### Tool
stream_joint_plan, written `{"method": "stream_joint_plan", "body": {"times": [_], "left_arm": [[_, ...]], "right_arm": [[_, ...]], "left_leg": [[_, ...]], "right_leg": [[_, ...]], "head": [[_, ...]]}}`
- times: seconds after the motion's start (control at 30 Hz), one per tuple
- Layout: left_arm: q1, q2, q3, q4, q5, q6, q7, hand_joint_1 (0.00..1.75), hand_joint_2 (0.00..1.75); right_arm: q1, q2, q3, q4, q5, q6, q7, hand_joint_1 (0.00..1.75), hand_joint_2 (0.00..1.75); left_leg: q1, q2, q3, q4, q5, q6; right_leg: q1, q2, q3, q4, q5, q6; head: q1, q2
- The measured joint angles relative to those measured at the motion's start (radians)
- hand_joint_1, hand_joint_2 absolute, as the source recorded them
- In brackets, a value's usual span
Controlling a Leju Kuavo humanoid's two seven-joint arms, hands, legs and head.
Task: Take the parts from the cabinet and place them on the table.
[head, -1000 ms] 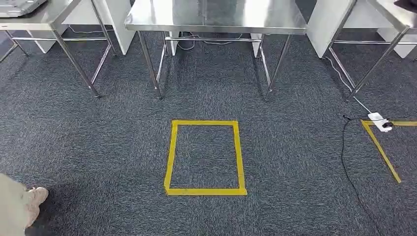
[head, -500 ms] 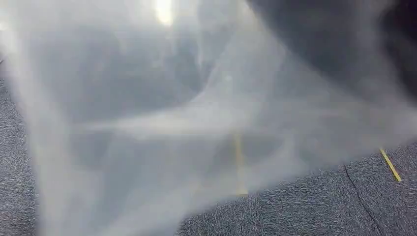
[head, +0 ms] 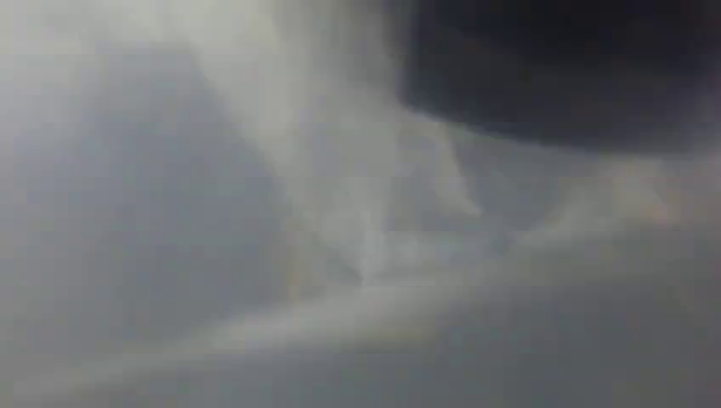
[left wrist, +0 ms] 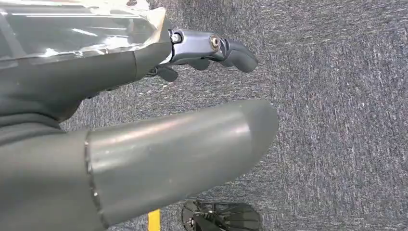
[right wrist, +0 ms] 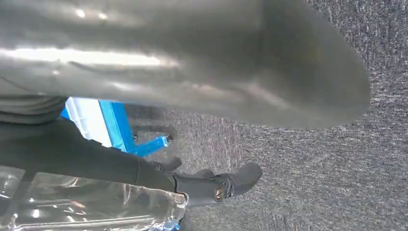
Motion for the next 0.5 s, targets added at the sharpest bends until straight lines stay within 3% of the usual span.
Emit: {"method": "stream_joint_plan", "body": {"times": [0.03,0.07,0.1,0.13,0.2,0.23,0.27,0.3,0.37,0.4,0.43,0.47,0.5], "left_arm": [[0.000,0.002,0.002,0.000,0.000,0.000,0.000,0.00,0.00],[0.000,0.000,0.003,0.000,0.000,0.000,0.000,0.00,0.00],[0.000,-0.001,0.005,0.000,0.000,0.001,0.000,0.00,0.00],[0.000,-0.001,0.006,0.000,0.000,0.001,0.000,0.00,0.00],[0.002,-0.002,0.007,0.000,0.000,0.001,0.000,0.00,0.00],[0.004,-0.003,0.008,0.001,-0.002,0.002,-0.001,0.00,0.00],[0.006,-0.003,0.009,0.001,-0.002,0.003,-0.002,0.00,0.00],[0.008,-0.004,0.010,0.001,-0.004,0.005,-0.003,0.00,0.00],[0.009,-0.006,0.010,0.001,-0.011,0.014,-0.005,0.00,0.00],[0.008,-0.006,0.010,0.001,-0.013,0.023,-0.007,0.00,0.00],[0.009,-0.003,0.010,0.000,-0.017,0.031,-0.011,0.00,0.00],[0.009,-0.005,0.010,0.000,-0.021,0.044,-0.019,0.00,0.00],[0.011,-0.008,0.010,0.000,-0.023,0.051,-0.023,0.00,0.00]], "right_arm": [[0.000,0.001,0.001,0.000,0.006,0.005,0.000,0.00,0.00],[0.000,-0.001,0.002,0.000,0.009,0.006,0.000,0.00,0.00],[0.000,-0.003,0.003,0.000,0.013,0.009,0.000,0.00,0.00],[0.000,-0.002,0.003,0.000,0.016,0.013,0.003,0.00,0.00],[0.001,-0.004,0.006,0.000,0.021,0.014,0.007,0.00,0.00],[0.002,-0.005,0.008,0.000,0.023,0.016,0.010,0.00,0.00],[0.003,-0.007,0.010,0.000,0.024,0.021,0.014,0.00,0.00],[0.004,-0.008,0.013,0.000,0.026,0.024,0.018,0.00,0.00],[0.005,-0.011,0.020,0.000,0.026,0.027,0.023,0.00,0.00],[0.006,-0.009,0.021,0.000,0.027,0.030,0.023,0.00,0.00],[0.005,0.000,0.023,0.003,0.031,0.034,0.023,0.00,0.00],[0.006,-0.003,0.027,0.003,0.035,0.034,0.023,0.00,0.00],[0.006,-0.006,0.028,0.003,0.037,0.034,0.023,0.00,0.00]], "left_leg": [[-0.002,-0.002,0.000,-0.006,0.004,0.012],[0.019,-0.002,0.013,-0.034,0.022,0.022],[0.015,-0.003,0.017,-0.047,0.030,0.019],[0.020,-0.004,0.013,-0.050,0.036,0.024],[0.023,-0.008,0.004,-0.049,0.039,0.021],[0.024,-0.012,0.001,-0.049,0.041,0.018],[0.027,-0.017,-0.001,-0.049,0.043,0.014],[0.032,-0.025,-0.001,-0.048,0.044,0.006],[0.048,-0.042,-0.006,-0.037,0.043,-0.015],[0.045,-0.047,-0.015,-0.020,0.038,-0.033],[0.045,-0.056,-0.023,-0.013,0.031,-0.044],[0.040,-0.061,-0.020,-0.017,0.031,-0.050],[0.042,-0.062,-0.021,-0.016,0.032,-0.052]], "right_leg": [[-0.013,-0.003,0.014,-0.007,0.008,0.008],[0.006,-0.002,0.011,-0.008,0.004,0.008],[-0.002,0.001,0.001,0.009,-0.009,0.008],[-0.003,0.005,-0.030,0.071,-0.046,-0.001],[-0.011,0.010,-0.110,0.238,-0.112,-0.004],[-0.015,0.010,-0.136,0.294,-0.125,0.002],[-0.021,0.010,-0.138,0.300,-0.120,0.012],[-0.029,0.010,-0.114,0.257,-0.096,0.028],[-0.048,0.018,-0.016,0.074,-0.025,0.066],[-0.063,0.047,0.019,0.002,-0.021,0.081],[-0.045,0.060,0.010,0.012,-0.024,0.063],[-0.043,0.046,0.005,0.022,-0.026,0.031],[-0.045,0.042,0.006,0.024,-0.026,0.021]], "head": [[-0.003,0.000],[-0.001,0.000],[0.000,0.000],[0.005,0.000],[0.007,0.000],[0.006,0.000],[0.007,0.000],[0.006,0.000],[0.008,0.000],[0.014,0.000],[0.034,0.000],[0.029,0.000],[0.021,0.000]]}}
